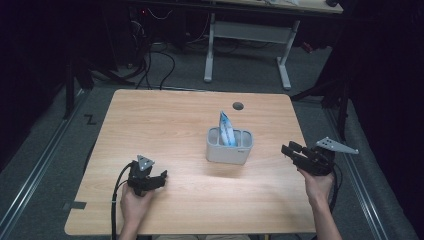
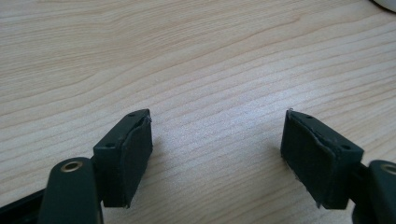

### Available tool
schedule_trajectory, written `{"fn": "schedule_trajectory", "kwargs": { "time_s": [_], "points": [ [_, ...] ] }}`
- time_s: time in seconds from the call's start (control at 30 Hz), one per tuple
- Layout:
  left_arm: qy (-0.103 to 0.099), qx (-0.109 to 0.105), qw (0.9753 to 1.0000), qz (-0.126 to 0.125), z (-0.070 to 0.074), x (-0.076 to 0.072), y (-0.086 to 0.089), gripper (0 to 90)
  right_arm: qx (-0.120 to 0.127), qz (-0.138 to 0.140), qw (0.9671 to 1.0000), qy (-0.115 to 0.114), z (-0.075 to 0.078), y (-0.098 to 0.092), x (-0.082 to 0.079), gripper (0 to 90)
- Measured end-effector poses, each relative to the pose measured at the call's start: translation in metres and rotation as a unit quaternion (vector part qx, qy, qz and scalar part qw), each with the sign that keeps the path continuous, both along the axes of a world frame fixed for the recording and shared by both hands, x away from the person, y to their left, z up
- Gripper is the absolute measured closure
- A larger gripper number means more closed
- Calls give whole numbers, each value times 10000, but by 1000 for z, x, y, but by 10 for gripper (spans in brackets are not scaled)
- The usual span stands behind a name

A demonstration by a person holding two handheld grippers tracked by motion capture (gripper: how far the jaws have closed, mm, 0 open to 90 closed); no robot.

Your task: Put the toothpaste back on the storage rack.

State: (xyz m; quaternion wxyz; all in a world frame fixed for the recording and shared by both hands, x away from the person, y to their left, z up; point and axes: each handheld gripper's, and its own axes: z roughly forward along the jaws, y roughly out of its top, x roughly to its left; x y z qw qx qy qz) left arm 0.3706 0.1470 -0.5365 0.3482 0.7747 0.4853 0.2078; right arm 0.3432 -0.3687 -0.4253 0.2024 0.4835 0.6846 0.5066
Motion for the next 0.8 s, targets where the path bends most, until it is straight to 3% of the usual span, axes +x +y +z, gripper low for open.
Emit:
{"fn": "schedule_trajectory", "kwargs": {
  "time_s": [0.8],
  "points": [
    [0, 1, 10000, 0, 0, 0, 0, 253, 138, -27, 9996, 242, -31, 1, -8, 562]
  ]
}}
